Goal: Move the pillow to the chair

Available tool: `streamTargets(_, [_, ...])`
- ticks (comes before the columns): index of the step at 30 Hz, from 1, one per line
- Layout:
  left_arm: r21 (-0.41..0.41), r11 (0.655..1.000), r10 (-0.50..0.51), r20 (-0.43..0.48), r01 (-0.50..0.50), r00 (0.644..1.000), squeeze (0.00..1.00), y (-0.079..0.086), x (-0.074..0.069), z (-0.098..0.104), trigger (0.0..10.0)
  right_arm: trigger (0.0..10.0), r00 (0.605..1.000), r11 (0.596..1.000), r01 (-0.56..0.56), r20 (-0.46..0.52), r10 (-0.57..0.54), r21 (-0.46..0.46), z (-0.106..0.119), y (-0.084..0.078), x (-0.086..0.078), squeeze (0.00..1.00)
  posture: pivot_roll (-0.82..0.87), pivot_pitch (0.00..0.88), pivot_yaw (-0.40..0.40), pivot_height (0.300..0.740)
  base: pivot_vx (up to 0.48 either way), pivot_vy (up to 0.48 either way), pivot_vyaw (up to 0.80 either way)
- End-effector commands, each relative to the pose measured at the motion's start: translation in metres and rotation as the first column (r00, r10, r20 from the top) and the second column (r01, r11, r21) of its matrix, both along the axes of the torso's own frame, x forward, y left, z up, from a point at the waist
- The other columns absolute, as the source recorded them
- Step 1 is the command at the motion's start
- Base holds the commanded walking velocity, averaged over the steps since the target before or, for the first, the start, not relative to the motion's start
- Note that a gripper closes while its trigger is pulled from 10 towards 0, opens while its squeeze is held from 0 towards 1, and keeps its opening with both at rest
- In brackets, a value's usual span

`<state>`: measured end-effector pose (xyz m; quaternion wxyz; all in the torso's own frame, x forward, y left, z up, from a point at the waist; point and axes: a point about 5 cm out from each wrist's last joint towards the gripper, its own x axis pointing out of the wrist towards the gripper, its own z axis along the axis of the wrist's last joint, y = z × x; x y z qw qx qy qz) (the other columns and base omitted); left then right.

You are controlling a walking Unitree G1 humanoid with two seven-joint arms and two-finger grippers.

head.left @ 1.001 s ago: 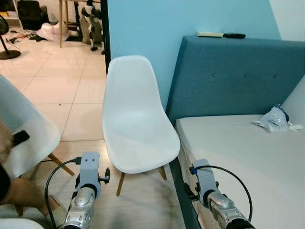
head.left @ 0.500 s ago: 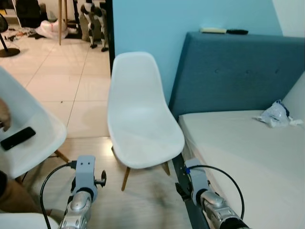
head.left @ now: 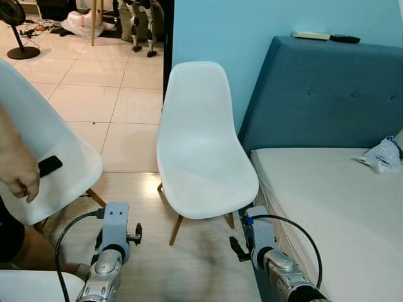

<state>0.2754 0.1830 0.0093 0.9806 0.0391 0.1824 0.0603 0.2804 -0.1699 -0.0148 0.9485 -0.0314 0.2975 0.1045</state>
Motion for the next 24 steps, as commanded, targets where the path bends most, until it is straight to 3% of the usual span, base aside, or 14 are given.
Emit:
streamTargets(1, [0.001, 1.000, -0.009, -0.033, 0.009, 0.999, 0.00, -0.0022, -0.0028, -0.0052, 10.0, 10.0, 1.000, 1.000, 0.017, -0.009, -0.017, 0.016, -0.0012, 0.0000, -0.0006, 0.00, 0.00, 0.078, -0.110, 0.701, 0.000, 0.000, 0.00])
streamTargets(24, [0.004, 1.000, -0.028, -0.050, 0.028, 0.998, 0.00, -0.0030, -0.0038, -0.0072, 10.0, 10.0, 1.000, 1.000, 0.021, -0.005, -0.021, 0.013, 0.0003, -0.0020, 0.0015, 0.00, 0.00, 0.076, -0.107, 0.591, 0.000, 0.000, 0.00])
